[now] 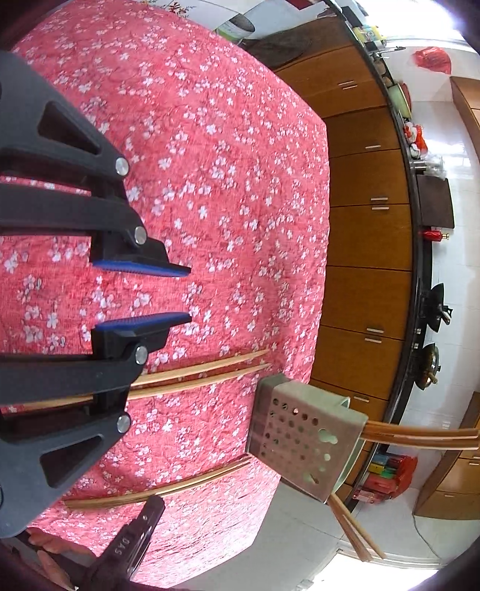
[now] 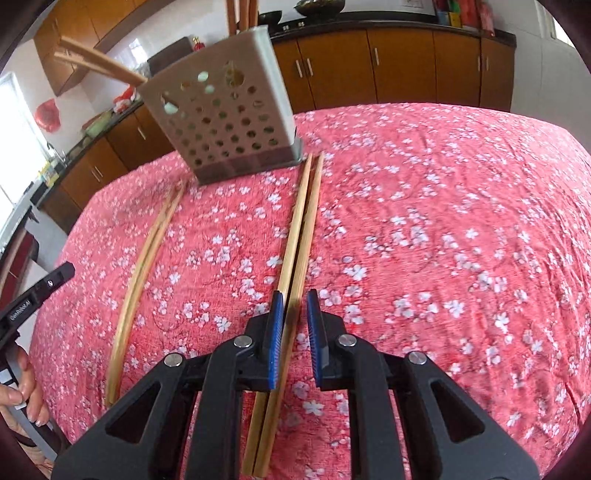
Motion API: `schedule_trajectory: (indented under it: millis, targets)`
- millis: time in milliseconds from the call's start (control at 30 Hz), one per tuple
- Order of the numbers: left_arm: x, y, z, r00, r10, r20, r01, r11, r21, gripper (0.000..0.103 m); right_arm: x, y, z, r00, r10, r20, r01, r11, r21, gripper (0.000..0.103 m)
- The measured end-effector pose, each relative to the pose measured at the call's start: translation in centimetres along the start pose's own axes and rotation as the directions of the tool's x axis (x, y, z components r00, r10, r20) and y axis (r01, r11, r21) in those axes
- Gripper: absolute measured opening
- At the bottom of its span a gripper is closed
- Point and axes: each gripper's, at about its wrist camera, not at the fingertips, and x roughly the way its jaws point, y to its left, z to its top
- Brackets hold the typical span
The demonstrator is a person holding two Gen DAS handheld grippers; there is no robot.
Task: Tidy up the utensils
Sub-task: 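Lower both open tools onto loose chopsticks and close them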
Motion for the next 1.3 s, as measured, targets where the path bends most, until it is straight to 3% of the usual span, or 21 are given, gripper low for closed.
schedule_trajectory:
  millis: [267, 533, 633, 833, 1133, 1300]
  targets:
    - [0.5, -1.9, -0.4, 0.997, -0.076, -0.032, 0.077, 0.996, 0.035, 0.021, -0.1, -1.0, 0.6, 0.994, -0.111, 0.025, 0.111, 0.994, -0.023, 0.014]
    - [1.6, -3.9, -1.3, 0.988, -0.136, -0.079, 0.141, 0.988, 0.067, 0.021, -0.2, -1.7, 0.3, 0.997, -0.074, 0.009, 0.074, 0.997, -0.006, 0.014]
    - [2.2, -4.5, -1.6, 0.986, -0.134, -0.095, 0.142, 0.986, 0.086, 0.020, -0.6, -1.8, 0.0, 0.994, -0.105, 0.018, 0.105, 0.994, -0.022, 0.008]
    - [3.0, -5.5, -2.5, 0.982, -0.127, -0.137, 0.143, 0.983, 0.119, 0.016, -0.7, -2.5, 0.1, 0.994, -0.110, 0.022, 0.110, 0.994, 0.001, 0.008]
    - [3.9, -5.3, -2.5, 0.994, -0.018, -0.111, 0.035, 0.988, 0.151, 0.008, -1.0, -2.3, -0.2, 0.993, -0.115, 0.023, 0.115, 0.993, -0.019, 0.008]
    - [5.3, -1.5, -0.6, 0.993, 0.056, -0.100, -0.050, 0.997, 0.058, 0.008, -0.9, -2.9, 0.0, 0.987, -0.153, 0.052, 0.155, 0.987, -0.035, 0.008]
